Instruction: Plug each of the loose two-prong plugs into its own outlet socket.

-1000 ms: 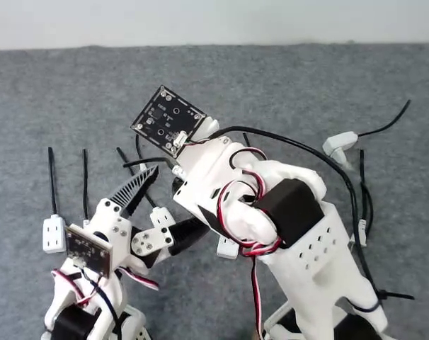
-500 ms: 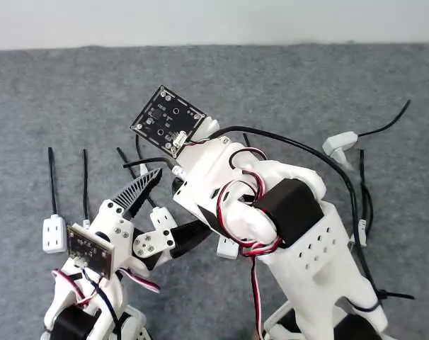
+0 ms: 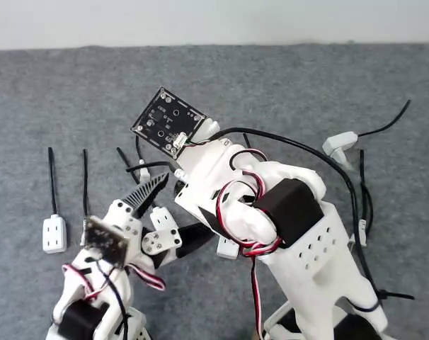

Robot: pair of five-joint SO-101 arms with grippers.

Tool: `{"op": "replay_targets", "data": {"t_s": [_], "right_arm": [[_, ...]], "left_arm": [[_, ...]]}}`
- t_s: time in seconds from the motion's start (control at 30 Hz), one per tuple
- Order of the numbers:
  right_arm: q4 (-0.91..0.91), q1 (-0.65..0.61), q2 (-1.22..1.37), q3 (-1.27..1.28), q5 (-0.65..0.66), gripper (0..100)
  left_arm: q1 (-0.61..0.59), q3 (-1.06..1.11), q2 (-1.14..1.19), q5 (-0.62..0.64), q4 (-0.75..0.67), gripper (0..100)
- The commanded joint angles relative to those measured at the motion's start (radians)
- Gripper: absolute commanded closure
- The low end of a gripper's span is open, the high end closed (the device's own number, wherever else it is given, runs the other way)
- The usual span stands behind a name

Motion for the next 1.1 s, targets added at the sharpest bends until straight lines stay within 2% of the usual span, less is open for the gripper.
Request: {"op": "replay_targets", "data": {"t_s": [0.0, 0.57, 0.83, 1.07], "right_arm": [[-0.004, 0.013, -0.03, -0.054, 0.017, 99.1], [0.001, 0.013, -0.035, -0.054, 0.018, 99.1], [0.045, 0.007, -0.038, -0.055, 0.009, 99.1], [0.053, 0.005, -0.039, -0.057, 0.009, 99.1]], "left_arm": [[0.006, 0.028, -0.018, -0.018, -0.038, 59], [0.044, 0.056, -0.018, -0.008, -0.032, 59], [0.037, 0.099, -0.017, -0.017, -0.098, 59], [0.043, 0.102, -0.017, -0.017, -0.103, 59]]}}
